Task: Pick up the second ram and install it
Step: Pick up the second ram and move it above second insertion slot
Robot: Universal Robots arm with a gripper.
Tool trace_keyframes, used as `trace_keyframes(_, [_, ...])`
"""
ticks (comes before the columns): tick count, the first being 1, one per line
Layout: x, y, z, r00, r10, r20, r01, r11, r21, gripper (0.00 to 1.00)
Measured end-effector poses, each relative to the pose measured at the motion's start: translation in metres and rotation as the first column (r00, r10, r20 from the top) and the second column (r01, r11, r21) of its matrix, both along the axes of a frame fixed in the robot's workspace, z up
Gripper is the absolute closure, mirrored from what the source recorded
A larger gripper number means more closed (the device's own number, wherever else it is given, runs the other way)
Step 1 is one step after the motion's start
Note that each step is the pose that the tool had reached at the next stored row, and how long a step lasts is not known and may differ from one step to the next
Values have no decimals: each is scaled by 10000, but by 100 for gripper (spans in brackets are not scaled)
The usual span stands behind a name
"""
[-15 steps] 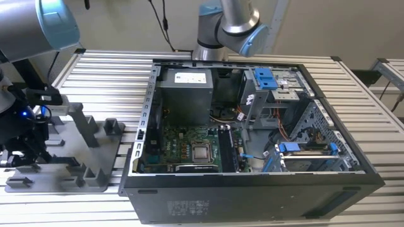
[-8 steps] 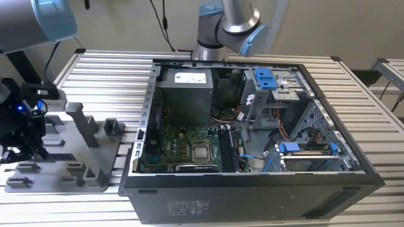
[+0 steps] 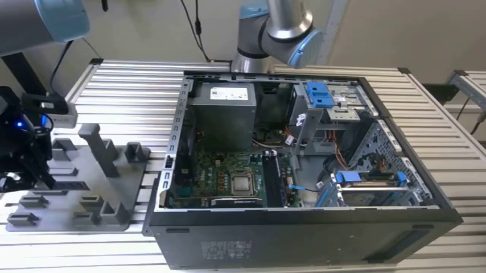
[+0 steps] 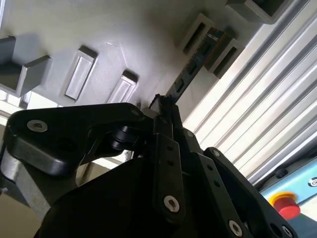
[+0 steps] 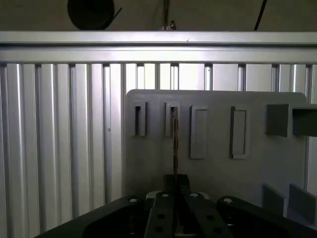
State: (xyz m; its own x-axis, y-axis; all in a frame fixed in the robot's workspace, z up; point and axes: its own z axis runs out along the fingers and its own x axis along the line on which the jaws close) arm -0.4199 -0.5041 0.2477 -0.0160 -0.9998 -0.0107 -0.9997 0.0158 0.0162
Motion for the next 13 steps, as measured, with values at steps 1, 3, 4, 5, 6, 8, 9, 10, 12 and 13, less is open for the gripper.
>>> trace_keyframes(1, [0, 0, 10, 10000, 0, 1, 0, 10000, 0, 86])
trace_keyframes(3, [0, 0, 40, 10000, 0, 1, 0, 10000, 1, 86])
trace_keyframes(4, [0, 0, 59, 10000, 0, 0, 0, 10000, 1, 86])
trace_keyframes(5, [0, 0, 79, 10000, 0, 0, 0, 10000, 0, 86])
trace_keyframes(6, [0, 0, 100, 10000, 0, 0, 0, 10000, 0, 86])
trace_keyframes(8, [0, 0, 143, 10000, 0, 0, 0, 10000, 0, 86])
trace_keyframes(9, [0, 0, 164, 10000, 0, 0, 0, 10000, 0, 86])
trace_keyframes(10, [0, 0, 186, 10000, 0, 0, 0, 10000, 0, 86])
trace_keyframes(12, [0, 0, 232, 10000, 0, 1, 0, 10000, 0, 86])
trace_keyframes(13, [0, 0, 258, 10000, 0, 0, 0, 10000, 0, 86])
